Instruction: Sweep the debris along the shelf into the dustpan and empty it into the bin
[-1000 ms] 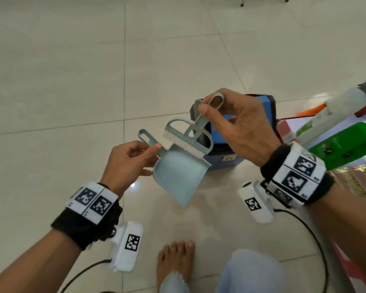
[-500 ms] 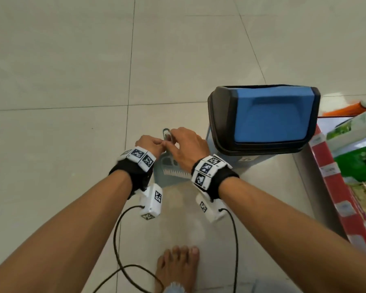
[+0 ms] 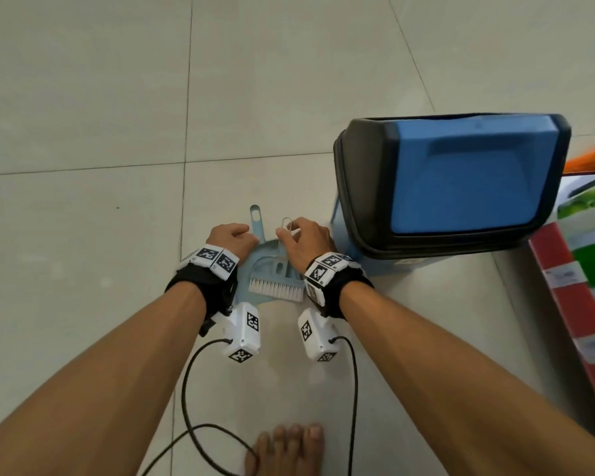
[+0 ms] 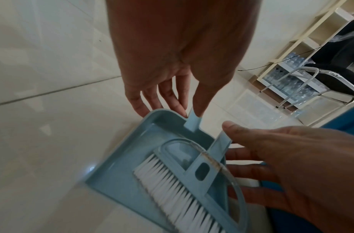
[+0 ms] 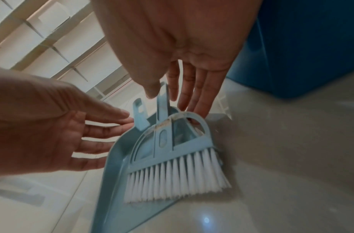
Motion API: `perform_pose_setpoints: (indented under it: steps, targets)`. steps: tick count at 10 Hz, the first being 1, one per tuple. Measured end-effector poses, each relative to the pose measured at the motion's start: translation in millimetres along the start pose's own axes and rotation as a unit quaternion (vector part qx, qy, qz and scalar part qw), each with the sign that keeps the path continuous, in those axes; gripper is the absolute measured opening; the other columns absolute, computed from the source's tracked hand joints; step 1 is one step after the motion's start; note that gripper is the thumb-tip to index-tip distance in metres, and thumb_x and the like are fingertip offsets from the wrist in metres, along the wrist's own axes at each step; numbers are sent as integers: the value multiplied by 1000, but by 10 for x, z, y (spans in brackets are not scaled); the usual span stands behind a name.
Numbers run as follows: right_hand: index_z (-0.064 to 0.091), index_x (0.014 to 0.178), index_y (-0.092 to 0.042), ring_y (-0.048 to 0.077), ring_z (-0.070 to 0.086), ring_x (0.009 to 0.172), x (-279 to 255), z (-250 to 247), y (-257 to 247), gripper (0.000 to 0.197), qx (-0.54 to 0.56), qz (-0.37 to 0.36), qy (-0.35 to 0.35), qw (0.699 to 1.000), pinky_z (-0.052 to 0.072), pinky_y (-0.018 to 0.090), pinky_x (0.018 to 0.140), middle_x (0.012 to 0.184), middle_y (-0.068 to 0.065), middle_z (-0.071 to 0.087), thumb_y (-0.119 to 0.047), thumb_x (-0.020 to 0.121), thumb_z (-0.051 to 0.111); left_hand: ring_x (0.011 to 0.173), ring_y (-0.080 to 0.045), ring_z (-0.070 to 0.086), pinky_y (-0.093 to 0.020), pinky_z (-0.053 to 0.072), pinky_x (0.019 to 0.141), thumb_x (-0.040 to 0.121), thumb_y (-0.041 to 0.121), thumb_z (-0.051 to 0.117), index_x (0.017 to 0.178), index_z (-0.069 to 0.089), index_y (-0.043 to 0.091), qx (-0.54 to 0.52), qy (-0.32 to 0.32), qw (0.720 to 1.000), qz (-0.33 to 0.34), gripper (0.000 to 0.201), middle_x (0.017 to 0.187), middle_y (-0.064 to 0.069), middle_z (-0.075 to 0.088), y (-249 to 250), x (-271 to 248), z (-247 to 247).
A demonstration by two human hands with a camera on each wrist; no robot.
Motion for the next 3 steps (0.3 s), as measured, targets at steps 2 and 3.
perform_pose_setpoints:
  steps: [2, 3]
  targets:
    - [58, 126, -6, 33, 58, 115, -126, -9, 19, 49, -17, 7, -33, 999, 45, 33, 87, 127, 16, 63, -45, 98, 47, 122, -29, 56, -36, 40, 108, 83, 12, 70, 136, 49, -2, -24, -3, 1000, -16, 58, 131, -19, 60, -18, -194, 2]
    - [46, 137, -8, 34, 48, 128, -276, -8, 48, 57, -48, 15, -52, 997, 41, 38, 99, 142, 18, 49, -50, 99, 42, 130, -31, 48, -33, 36, 109, 85, 19, 69, 141, 43, 2, 44, 21, 999, -7, 64, 142, -18, 50, 12, -415, -113]
Point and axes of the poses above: each hand's wrist, its own x-axis towards the middle knuckle, its own z-axis out of the palm, y = z × x, the point moved 8 cm from there along x, towards the middle knuckle
